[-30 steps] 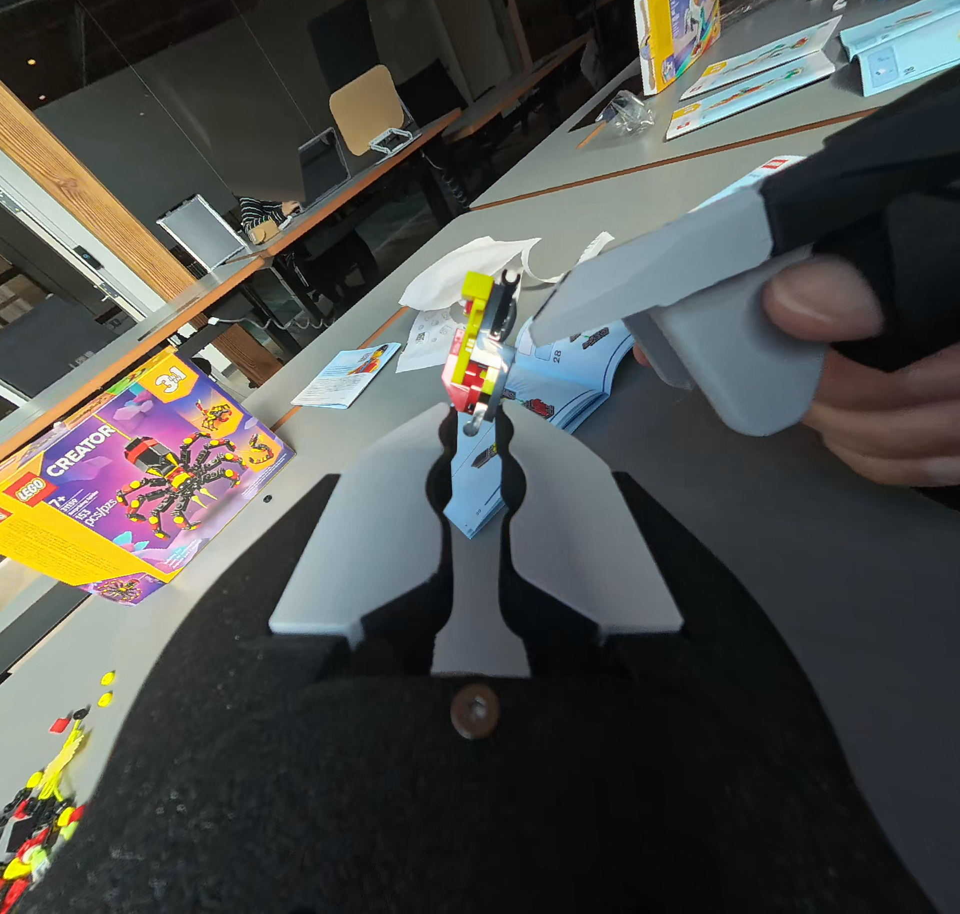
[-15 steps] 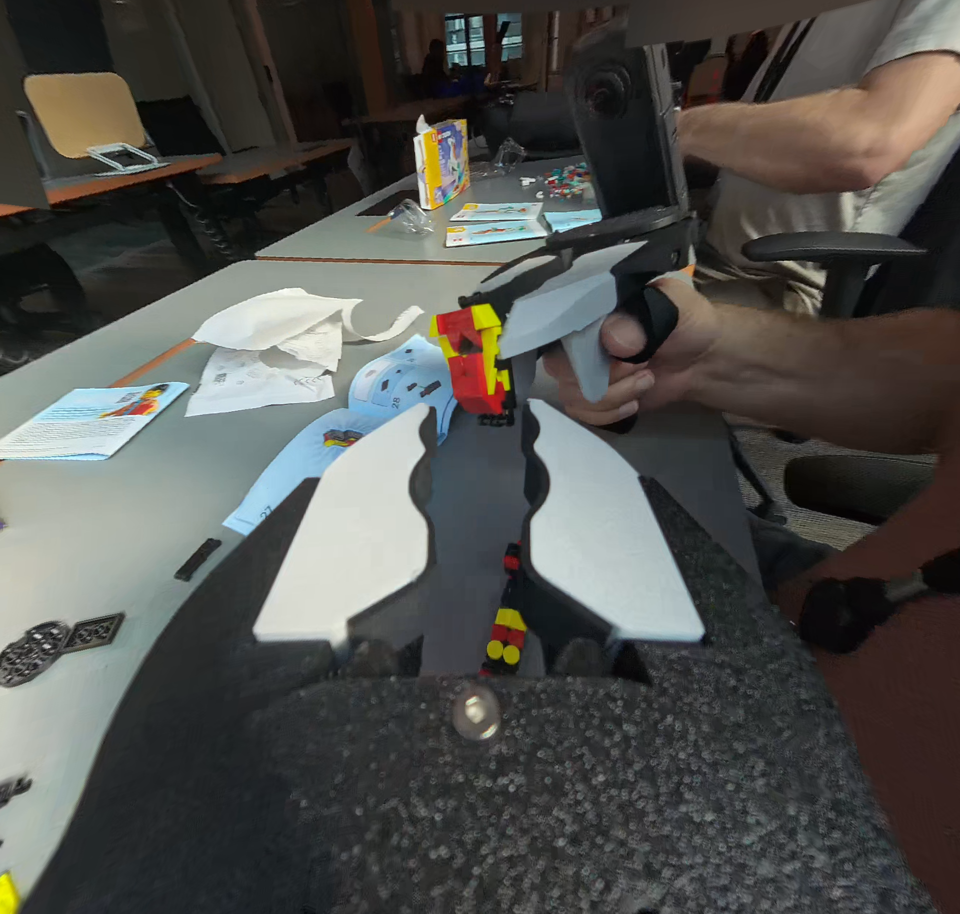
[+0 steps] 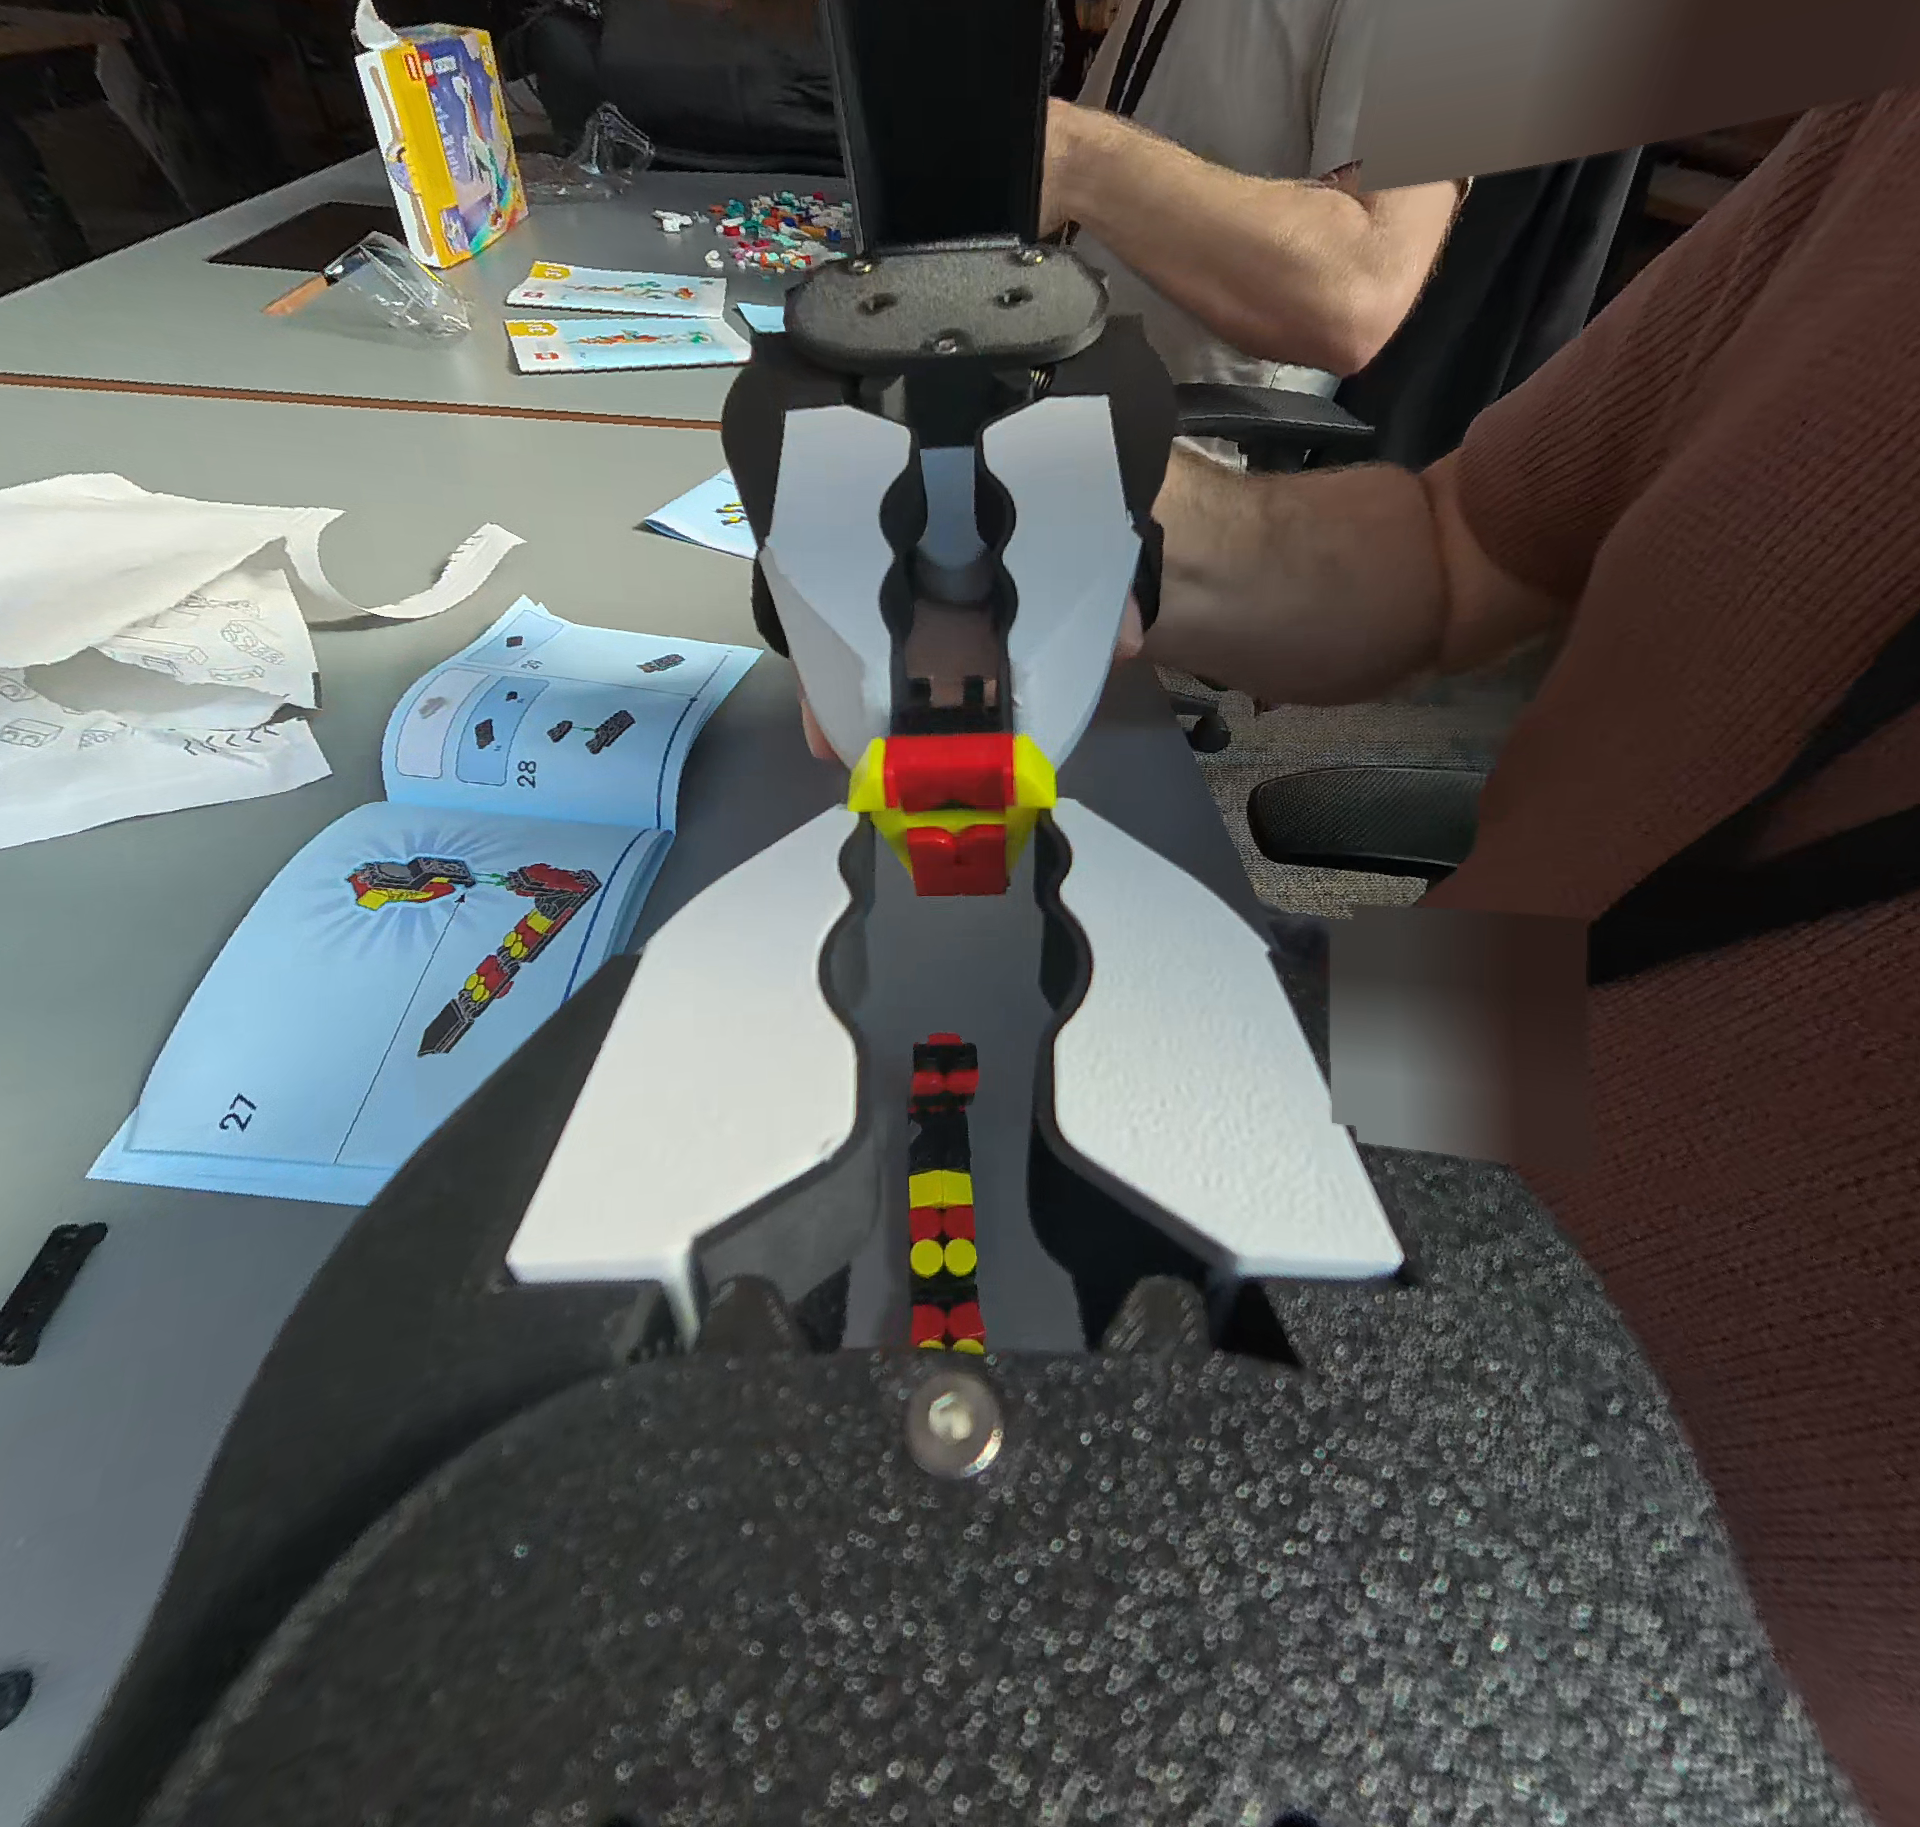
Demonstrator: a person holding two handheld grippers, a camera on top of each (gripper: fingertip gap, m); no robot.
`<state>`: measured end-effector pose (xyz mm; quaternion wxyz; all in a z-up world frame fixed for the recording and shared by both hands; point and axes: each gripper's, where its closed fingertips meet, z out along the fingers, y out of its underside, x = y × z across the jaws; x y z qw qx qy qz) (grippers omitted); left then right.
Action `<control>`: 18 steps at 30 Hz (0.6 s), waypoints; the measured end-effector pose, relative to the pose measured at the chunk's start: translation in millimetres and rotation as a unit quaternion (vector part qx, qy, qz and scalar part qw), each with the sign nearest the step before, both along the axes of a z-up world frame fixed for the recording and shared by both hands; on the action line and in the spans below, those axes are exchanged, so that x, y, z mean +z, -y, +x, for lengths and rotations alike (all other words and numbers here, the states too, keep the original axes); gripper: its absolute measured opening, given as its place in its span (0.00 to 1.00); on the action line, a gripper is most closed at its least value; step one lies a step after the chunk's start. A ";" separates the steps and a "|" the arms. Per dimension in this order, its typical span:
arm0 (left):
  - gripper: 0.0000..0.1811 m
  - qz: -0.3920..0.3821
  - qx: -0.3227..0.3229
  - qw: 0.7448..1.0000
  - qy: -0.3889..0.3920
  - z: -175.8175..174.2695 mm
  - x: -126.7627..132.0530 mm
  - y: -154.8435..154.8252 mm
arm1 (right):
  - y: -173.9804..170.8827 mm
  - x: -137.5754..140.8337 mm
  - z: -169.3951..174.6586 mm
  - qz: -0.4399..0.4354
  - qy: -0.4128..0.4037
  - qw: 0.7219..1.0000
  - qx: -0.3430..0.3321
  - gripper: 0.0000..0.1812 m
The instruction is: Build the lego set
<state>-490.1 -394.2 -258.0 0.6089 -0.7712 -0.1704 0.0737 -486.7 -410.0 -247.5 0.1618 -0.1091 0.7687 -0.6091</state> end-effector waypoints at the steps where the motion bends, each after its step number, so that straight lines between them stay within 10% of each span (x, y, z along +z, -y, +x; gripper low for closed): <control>1: 0.16 0.002 0.005 1.000 -0.003 -0.1 -2.1 2.2 | 1.7 1.5 -2.1 -0.002 0.005 1.000 -0.010 0.10; 9: 0.16 0.031 0.032 0.999 -0.014 4.6 -17.5 16.0 | -24.3 -17.5 -28.3 0.022 0.026 0.993 -0.114 0.02; 18: 0.16 -0.018 0.019 1.000 -0.002 4.1 -38.1 3.8 | -7.0 -19.3 -23.6 0.061 0.003 0.994 -0.087 0.00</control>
